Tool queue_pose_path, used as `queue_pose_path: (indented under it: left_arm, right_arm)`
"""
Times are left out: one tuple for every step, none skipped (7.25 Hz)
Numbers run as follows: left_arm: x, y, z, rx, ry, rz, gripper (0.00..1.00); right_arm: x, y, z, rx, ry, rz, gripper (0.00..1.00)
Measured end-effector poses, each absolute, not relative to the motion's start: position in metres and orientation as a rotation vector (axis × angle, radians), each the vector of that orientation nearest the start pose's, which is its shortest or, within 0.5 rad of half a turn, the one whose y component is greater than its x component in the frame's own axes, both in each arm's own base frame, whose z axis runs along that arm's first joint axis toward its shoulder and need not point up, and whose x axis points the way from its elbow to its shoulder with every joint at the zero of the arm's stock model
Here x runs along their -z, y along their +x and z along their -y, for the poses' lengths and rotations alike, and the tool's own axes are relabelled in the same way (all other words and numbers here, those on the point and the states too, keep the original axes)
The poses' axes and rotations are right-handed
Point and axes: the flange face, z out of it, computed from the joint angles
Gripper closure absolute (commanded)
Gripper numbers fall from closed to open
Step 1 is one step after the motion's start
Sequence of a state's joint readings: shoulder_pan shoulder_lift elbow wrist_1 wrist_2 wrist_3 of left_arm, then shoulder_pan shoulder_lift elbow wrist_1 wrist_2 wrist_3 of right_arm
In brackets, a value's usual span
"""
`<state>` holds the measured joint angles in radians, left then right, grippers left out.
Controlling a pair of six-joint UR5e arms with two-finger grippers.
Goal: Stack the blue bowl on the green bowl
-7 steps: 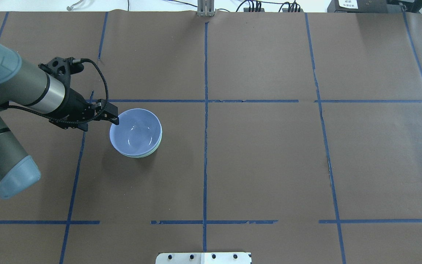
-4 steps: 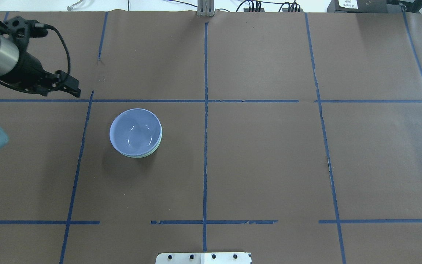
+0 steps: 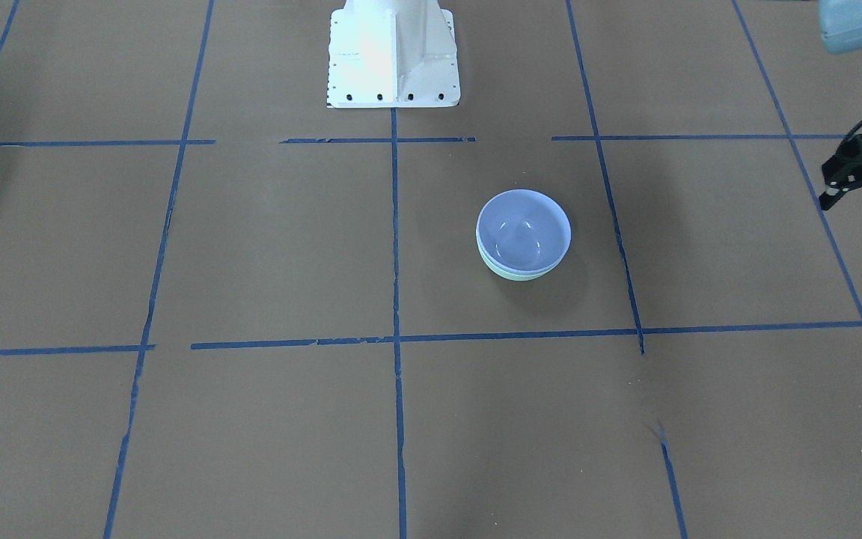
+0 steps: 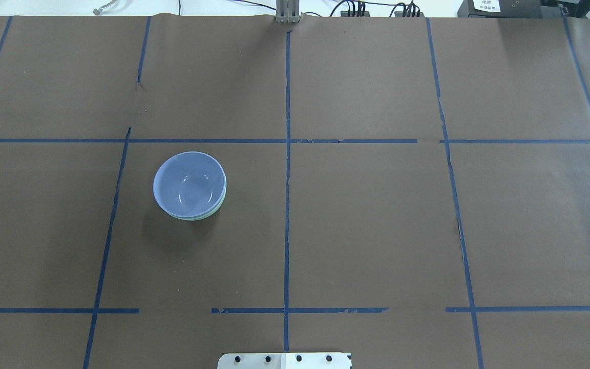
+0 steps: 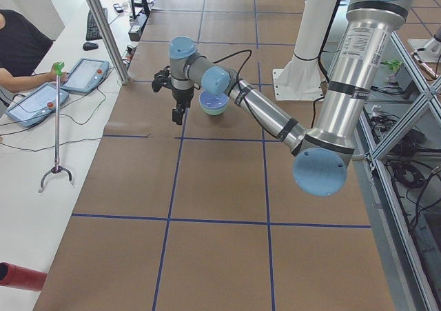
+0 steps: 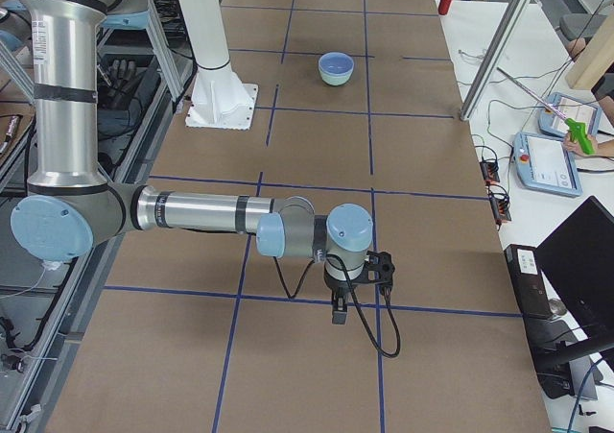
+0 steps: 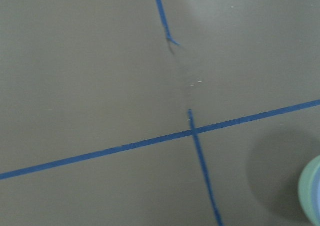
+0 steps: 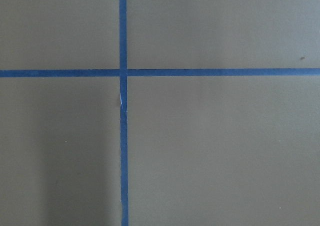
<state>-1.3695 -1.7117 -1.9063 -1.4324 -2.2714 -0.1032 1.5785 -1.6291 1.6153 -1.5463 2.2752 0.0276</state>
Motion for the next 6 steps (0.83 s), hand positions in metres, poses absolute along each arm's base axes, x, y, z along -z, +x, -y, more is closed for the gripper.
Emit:
queue_pose_path:
  left_arm:
    - [-0.492, -0.006, 0.524, -0.229, 0.194, -0.727, 0.00]
    - [-0.542, -0.037, 0.512, -0.246, 0.166, -0.754, 0.00]
    - [-0.580, -0.055, 0.496, -0.254, 0.148, -0.784, 0.00]
    - [-0.608, -0.063, 0.479, -0.251, 0.136, -0.798, 0.00]
    - [-0.631, -0.066, 0.465, -0.246, 0.129, -0.804, 0.00]
    - [-0.644, -0.067, 0.458, -0.239, 0.123, -0.804, 0.00]
  right_arm:
    - [-0.667, 0.072, 0.467, -0.030, 0.003, 0.705, 0.00]
    - [-0.667, 0.072, 0.467, -0.030, 0.003, 0.705, 0.00]
    - [-0.667, 0.072, 0.467, -0.030, 0.003, 0.704, 0.00]
    - [-0.667, 0.072, 0.467, -0.030, 0.003, 0.704, 0.00]
    - [-0.667, 0.072, 0.467, -0.030, 0.003, 0.704, 0.00]
    - [-0.667, 0.072, 0.467, -0.030, 0.003, 0.704, 0.00]
